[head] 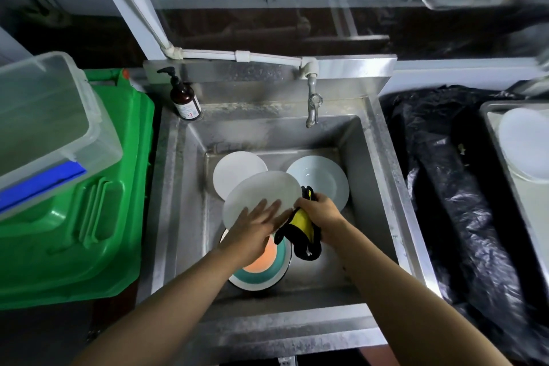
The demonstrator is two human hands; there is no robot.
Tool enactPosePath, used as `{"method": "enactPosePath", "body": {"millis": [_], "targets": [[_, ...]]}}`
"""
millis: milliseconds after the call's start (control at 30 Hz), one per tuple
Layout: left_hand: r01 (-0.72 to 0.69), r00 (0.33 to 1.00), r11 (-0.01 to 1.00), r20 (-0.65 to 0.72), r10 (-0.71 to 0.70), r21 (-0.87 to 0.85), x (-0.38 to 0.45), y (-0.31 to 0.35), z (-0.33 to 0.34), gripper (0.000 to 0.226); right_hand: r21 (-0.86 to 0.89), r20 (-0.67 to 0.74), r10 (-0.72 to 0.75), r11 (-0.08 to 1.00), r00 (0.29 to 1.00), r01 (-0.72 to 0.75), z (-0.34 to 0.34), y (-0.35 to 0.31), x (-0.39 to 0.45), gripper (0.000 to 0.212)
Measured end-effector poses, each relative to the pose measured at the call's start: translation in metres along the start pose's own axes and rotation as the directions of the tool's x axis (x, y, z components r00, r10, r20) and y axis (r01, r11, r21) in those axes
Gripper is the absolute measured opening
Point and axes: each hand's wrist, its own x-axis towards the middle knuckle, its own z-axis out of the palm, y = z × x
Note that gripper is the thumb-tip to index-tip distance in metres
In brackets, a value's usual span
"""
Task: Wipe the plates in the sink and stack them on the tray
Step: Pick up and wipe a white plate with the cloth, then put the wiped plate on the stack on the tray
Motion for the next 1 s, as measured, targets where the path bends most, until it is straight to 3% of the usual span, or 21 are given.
{"method": "enactPosePath", "body": {"millis": [233,400,533,733,1000], "targets": [[-0.042,0.997,0.989,0.070,0.032,0.139,0.016,0.011,-0.024,0.074,-0.030,-0.243,0.000,1.000,0.970,-0.008,-0.046,-0.004,-0.018,0.019],[-0.093,0.995,0.977,0.045,0.086,0.194,0.046,0.045,-0.049,0.066,0.140,-0.369,0.015,0.989,0.929,0.040,-0.123,-0.012,-0.039,0.035],[-0.139,0.990,0.952,0.021,0.138,0.274,0.085,0.099,-0.067,0.064,0.300,-0.479,0.016,0.943,0.878,0.147,-0.199,-0.025,-0.070,0.028],[-0.178,0.983,0.967,-0.021,0.185,0.181,0.148,0.203,-0.080,0.061,0.387,-0.610,0.088,0.901,0.788,0.199,-0.330,-0.019,-0.087,0.023],[-0.179,0.984,0.960,0.062,0.170,0.217,0.232,0.327,-0.055,0.055,0.549,-0.619,0.191,0.798,0.762,0.247,-0.489,0.014,-0.076,0.013]]}}
